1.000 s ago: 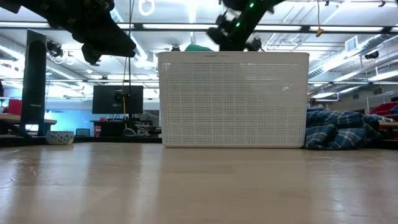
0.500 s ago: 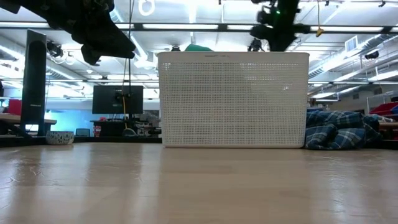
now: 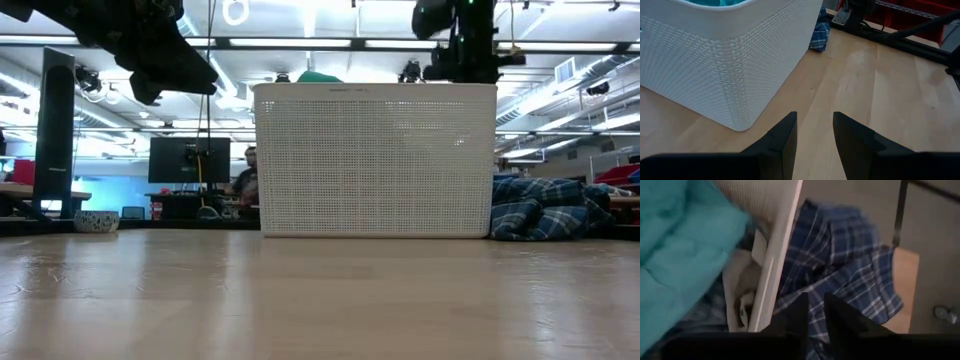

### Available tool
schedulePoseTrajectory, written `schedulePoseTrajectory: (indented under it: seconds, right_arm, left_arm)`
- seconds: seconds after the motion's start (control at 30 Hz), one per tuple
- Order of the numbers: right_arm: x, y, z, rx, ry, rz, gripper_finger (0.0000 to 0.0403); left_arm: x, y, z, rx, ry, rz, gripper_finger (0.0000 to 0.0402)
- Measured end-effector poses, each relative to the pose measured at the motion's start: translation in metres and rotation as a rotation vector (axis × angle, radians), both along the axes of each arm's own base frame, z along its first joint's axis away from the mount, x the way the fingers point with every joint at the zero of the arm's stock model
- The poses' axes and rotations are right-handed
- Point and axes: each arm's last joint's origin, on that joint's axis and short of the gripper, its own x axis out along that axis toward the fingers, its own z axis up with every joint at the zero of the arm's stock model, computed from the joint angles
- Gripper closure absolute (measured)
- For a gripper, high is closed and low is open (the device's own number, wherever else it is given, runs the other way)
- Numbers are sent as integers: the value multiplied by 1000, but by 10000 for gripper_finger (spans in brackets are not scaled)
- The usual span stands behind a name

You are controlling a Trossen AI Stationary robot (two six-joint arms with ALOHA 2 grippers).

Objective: Sort clothes
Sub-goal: Put the blue shirt into the white laundry bin

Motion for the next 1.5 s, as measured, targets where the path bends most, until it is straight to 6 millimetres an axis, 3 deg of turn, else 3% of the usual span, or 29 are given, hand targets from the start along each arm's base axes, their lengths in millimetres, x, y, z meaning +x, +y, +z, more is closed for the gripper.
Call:
schedulePoseTrajectory:
  seconds: [0.13, 0.23, 0.4, 0.5, 0.83, 1.2, 1.33, 1.5]
  right_arm:
    - [0, -5, -26, 98, 1, 43, 396]
    - [3, -7, -46, 165, -35, 109, 394]
    - [26, -16, -60, 176, -324, 373, 400]
    - [35, -19, -58, 137, -421, 377, 400]
    - [11, -16, -58, 40, -109, 218, 397]
    - [2, -15, -58, 36, -33, 172, 314]
    - [-4, 6, -63, 12, -6, 187, 275]
    - [-33, 44, -72, -33, -55, 128, 234]
  left_arm:
    - [0, 0, 0, 0, 0, 0, 270]
    - [0, 0, 0, 0, 0, 0, 270]
    - [0, 0, 0, 0, 1, 0, 270]
    - [0, 0, 0, 0, 0, 0, 270]
    - [-1, 0, -2, 7, 25, 1, 270]
    - [-1, 1, -2, 10, 24, 6, 270]
    - [-1, 1, -2, 11, 26, 5, 270]
    - [-1, 1, -3, 17, 30, 2, 270]
